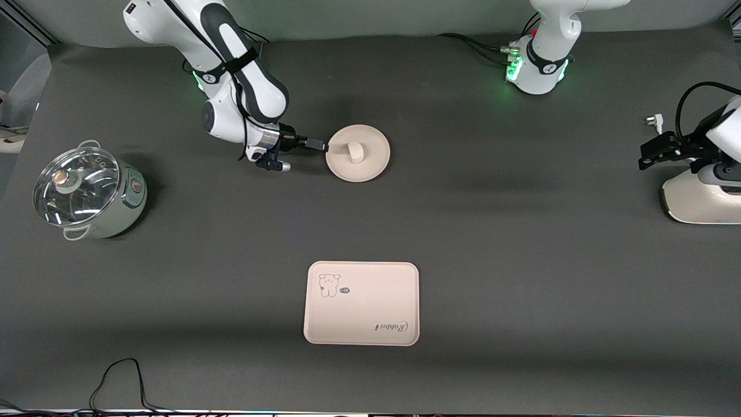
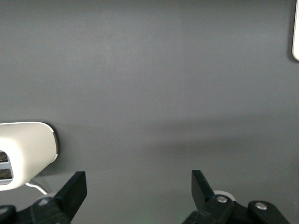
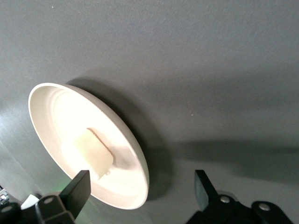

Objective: Place bun in plate and plate on tray
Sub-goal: 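Reach the right gripper to the plate rim and grasp it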

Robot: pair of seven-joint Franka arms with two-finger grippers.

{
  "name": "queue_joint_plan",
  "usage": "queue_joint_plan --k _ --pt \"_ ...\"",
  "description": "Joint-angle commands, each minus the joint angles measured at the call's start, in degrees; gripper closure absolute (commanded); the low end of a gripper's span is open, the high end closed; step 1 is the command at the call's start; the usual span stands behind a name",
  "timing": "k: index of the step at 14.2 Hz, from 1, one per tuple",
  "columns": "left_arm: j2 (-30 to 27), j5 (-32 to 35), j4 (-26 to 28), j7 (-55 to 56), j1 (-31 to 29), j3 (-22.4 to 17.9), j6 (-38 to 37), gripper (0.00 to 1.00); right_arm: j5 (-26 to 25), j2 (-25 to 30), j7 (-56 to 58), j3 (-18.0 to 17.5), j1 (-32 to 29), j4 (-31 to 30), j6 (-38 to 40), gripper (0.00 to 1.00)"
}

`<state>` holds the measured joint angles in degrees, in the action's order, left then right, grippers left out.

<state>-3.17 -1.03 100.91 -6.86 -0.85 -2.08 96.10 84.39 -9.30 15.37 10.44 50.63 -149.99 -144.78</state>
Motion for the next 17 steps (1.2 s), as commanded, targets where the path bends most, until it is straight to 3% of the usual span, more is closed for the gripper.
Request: queue_joint_plan --k 1,6,9,13,15,17 --pt "-0.87 -0.99 0.51 1.23 -0.74 0.32 0.75 0.0 5.17 -0.8 0.54 0.37 5.43 0.31 -4.71 0.1" --pt "-0.52 -0.64 0.6 0.97 -1.09 0.06 0.67 0.0 5.7 -1.85 0.28 0.2 7.28 1.1 -6.65 0.24" --pt "0.01 -0.64 0.69 0.97 -1.09 0.06 0.93 0.0 10.0 -3.52 0.89 0.28 10.62 2.15 -8.68 0.34" --pt "0.01 -0.47 0.6 0.97 -1.17 -0.03 0.84 0.0 10.27 -5.63 0.8 0.11 11.15 3.91 -10.79 0.4" --pt "0.01 -0.47 0.6 0.97 -1.09 -0.03 1.02 0.0 10.53 -5.99 0.89 0.11 11.77 4.0 -11.05 0.51" --pt "0.01 -0.47 0.6 0.97 -1.09 0.06 1.02 0.0 11.67 -6.34 0.89 0.19 13.08 4.09 -12.37 0.75"
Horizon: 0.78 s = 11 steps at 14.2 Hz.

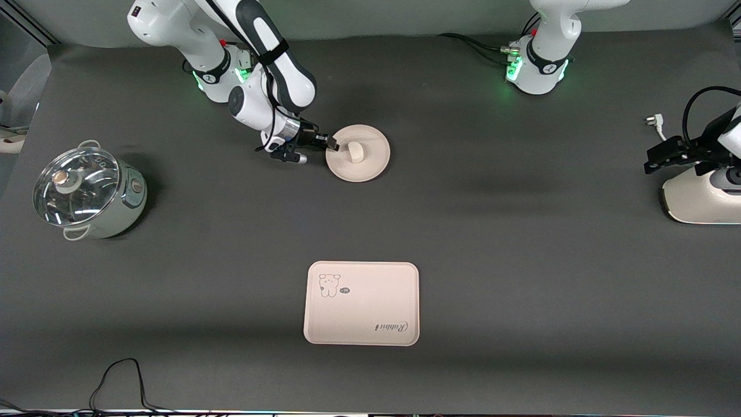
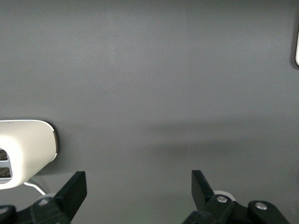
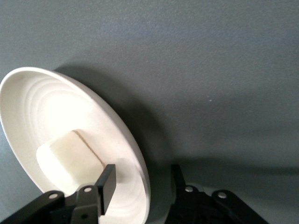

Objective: Place bun in plate and plate on tray
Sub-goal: 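Reach the right gripper to the plate rim and grasp it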

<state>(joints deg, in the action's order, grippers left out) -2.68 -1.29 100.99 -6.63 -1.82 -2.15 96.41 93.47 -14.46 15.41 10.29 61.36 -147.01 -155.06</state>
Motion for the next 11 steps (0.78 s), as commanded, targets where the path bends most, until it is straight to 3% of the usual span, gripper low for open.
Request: queue_joint_plan --k 1,2,5,11 --pt "-0.39 -0.29 0.53 0.74 -0.12 0.13 0.71 0.0 2.86 -1.27 0.85 0.35 2.8 1.38 -2.61 0.9" --pt "-0.39 -0.21 0.53 0.65 -0.03 0.13 0.8 0.0 2.86 -1.36 0.85 0.35 2.89 1.38 -3.05 1.0" --pt "-0.39 -0.29 0.35 0.74 -0.03 0.22 1.06 0.0 5.4 -1.54 0.94 0.35 3.32 1.64 -4.11 1.0" --pt "-0.48 -0.29 0.35 0.65 -0.2 0.13 1.15 0.0 4.36 -0.83 0.76 0.96 1.49 4.44 -4.29 1.0"
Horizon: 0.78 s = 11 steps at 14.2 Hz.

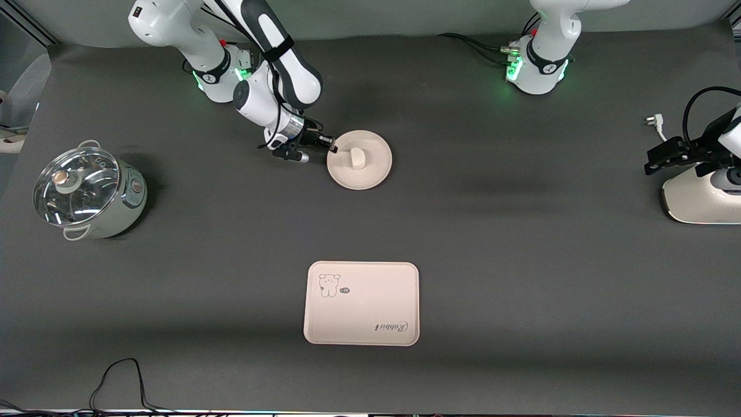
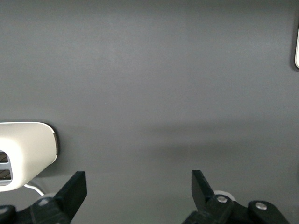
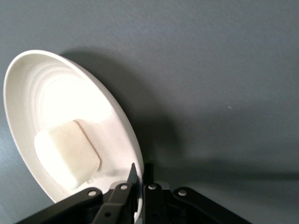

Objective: Place bun in plate and plate on tray
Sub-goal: 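Reach the right gripper to the plate rim and grasp it, then carry the plate with the right gripper onto the white tray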

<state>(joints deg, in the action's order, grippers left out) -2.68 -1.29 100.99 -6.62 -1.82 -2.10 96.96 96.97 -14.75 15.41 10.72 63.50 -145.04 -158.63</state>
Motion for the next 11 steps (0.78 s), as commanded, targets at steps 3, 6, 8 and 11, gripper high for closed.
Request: queue_joint_plan --k 3,6,8,11 --pt "-0.48 -0.29 0.35 0.65 -0.12 0.08 0.59 0.0 -2.73 -1.06 0.33 0.53 -5.48 7.38 -0.01 1.0" --pt "-0.48 -0.29 0.35 0.65 -0.2 0.08 0.59 0.0 -4.68 -3.16 0.23 0.53 -10.75 13.71 4.02 1.0" --pt "-0.48 -0.29 0.44 0.74 -0.12 0.08 1.03 0.0 -7.91 -5.62 0.15 0.44 -15.4 19.5 6.39 1.0" --pt "-0.48 -0.29 0.44 0.74 -0.2 -0.01 1.21 0.0 -9.77 -13.52 -0.9 0.53 -20.51 31.44 9.57 1.0"
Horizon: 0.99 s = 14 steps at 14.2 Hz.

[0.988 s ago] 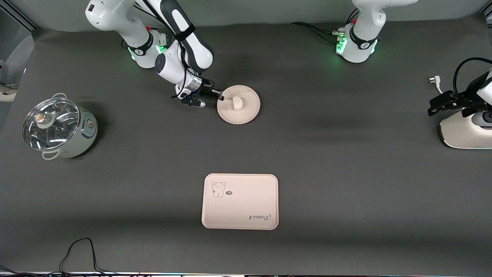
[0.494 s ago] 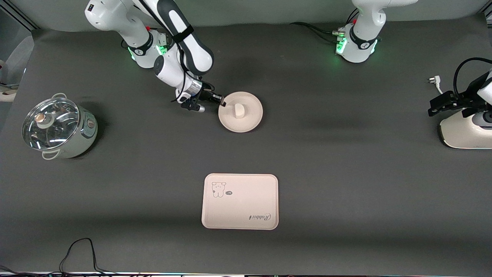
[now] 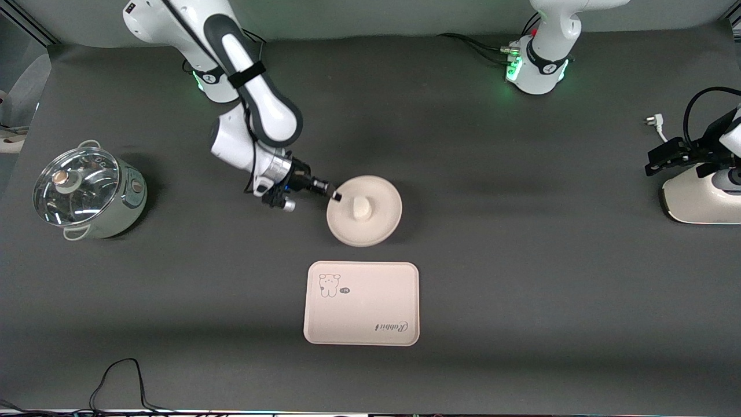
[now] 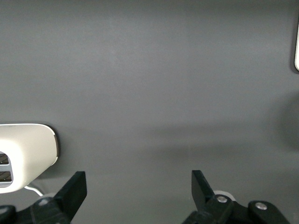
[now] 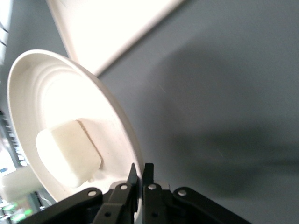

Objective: Place bun in plate and plate on tray
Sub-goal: 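Carry the plate with the right gripper onto the white tray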

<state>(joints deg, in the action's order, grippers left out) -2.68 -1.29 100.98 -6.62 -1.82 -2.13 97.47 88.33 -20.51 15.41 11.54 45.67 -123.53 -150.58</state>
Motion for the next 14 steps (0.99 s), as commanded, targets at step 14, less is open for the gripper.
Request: queue_joint_plan --k 14 --pt "-0.66 3.05 0.53 0.99 -0.11 0.11 1.5 0.0 -11.86 -30.81 -13.48 -0.29 -9.19 37.39 2.92 1.0"
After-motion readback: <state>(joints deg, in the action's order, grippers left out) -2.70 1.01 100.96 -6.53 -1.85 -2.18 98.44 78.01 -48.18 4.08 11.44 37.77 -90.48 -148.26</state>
